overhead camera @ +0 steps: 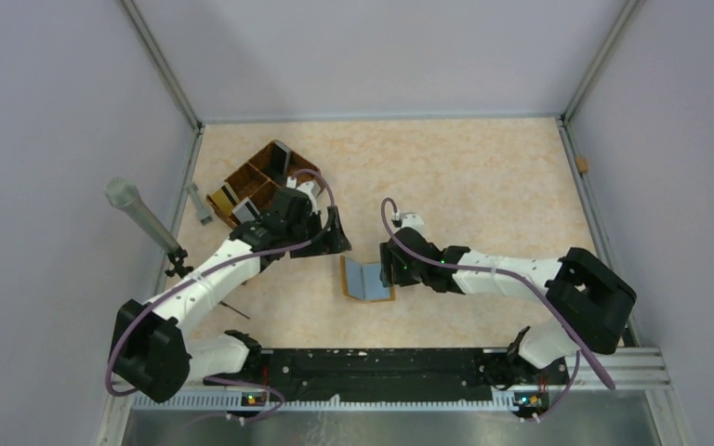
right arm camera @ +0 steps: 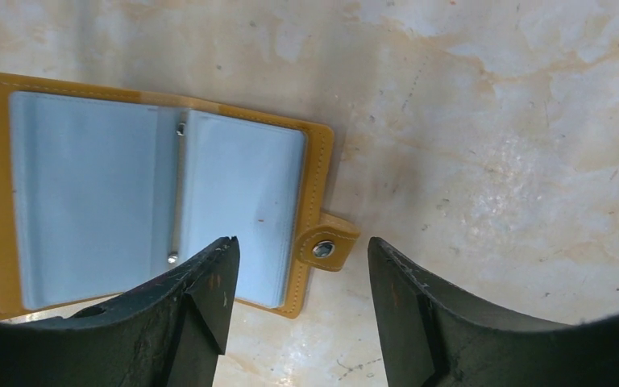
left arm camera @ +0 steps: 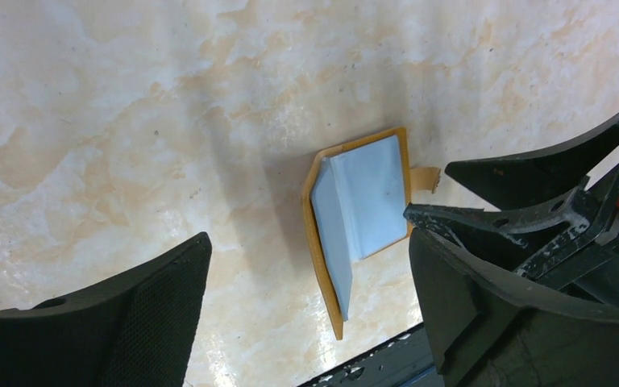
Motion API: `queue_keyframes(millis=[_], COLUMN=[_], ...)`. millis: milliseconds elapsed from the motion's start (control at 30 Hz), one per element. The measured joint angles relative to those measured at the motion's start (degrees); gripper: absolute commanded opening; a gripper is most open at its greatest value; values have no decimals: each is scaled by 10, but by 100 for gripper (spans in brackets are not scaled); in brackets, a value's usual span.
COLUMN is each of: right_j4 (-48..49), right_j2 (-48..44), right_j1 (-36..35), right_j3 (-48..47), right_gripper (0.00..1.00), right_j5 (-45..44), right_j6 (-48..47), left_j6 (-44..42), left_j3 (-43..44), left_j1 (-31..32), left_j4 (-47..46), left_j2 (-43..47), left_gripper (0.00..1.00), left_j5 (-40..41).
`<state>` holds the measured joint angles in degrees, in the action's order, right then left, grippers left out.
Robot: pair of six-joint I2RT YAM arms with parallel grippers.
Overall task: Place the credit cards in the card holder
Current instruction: Open the card holder at the center of the board.
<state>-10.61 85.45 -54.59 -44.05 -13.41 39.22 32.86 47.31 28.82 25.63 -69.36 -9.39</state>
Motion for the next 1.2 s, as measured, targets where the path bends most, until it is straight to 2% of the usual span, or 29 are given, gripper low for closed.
queue_keyframes(millis=[167,300,533,667,767,933,1200], right_j4=[16,34,90,116,129,142,130], right_j2=[-21,-29,-29,-9,26,71,123], right_j1=[0,0,-3,-10,-16,-24,-40], right_j3=[0,0,0,-2,-11,-17,-57], right_gripper=[64,59,41,31,28,27,33], right_j5=[18,32,73,90,99,107,87], right_j6=[-6,-7,-6,-6,-6,-6,-6], left_j6=[-8,-16,-26,-34,-40,-43,-43], left_j3=[33,43,46,57,61,61,61], left_j1=[-14,-45,-111,-125,-132,-139,-144], left_j4=[11,17,27,31,31,34,36], left_j2=[5,11,11,11,11,12,14], left_gripper=[99,99,99,99,99,99,99], left_j5=[2,2,-7,-12,-16,-18,-23])
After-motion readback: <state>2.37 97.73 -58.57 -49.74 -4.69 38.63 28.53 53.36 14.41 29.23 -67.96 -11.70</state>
